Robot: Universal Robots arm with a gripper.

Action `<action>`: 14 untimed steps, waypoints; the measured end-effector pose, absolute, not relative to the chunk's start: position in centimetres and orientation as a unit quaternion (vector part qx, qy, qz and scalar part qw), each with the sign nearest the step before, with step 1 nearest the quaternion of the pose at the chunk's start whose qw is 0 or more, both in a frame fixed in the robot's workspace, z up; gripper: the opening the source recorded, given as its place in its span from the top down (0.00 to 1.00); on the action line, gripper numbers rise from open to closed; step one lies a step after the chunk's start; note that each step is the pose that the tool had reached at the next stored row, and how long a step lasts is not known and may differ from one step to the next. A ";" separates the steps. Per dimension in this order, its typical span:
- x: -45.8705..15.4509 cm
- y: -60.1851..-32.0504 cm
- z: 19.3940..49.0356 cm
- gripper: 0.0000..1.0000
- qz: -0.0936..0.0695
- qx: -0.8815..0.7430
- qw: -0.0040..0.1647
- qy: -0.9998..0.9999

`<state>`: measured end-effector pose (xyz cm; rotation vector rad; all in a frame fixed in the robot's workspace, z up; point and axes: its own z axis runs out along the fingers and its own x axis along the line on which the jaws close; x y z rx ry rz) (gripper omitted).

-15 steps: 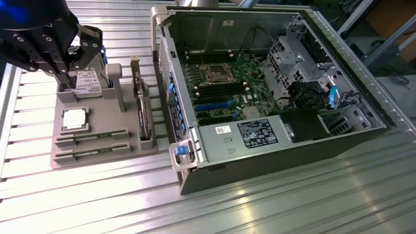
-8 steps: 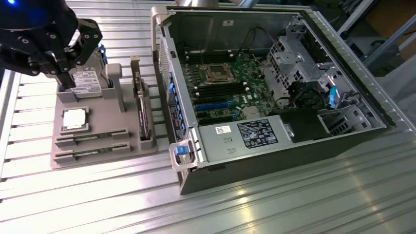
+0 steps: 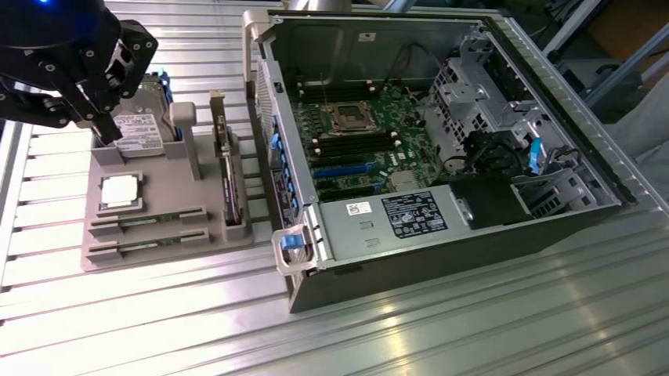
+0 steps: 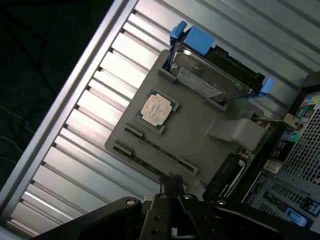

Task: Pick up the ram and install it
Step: 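Pick up the ram and move it above insertion slot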

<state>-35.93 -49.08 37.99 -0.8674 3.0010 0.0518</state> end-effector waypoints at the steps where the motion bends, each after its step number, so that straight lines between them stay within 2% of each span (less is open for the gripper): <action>1: -35.9 -49.1 38.0 0.89 0.017 -0.293 0.008 0.956; 14: -35.9 -49.1 38.0 0.89 0.018 -0.442 0.006 0.897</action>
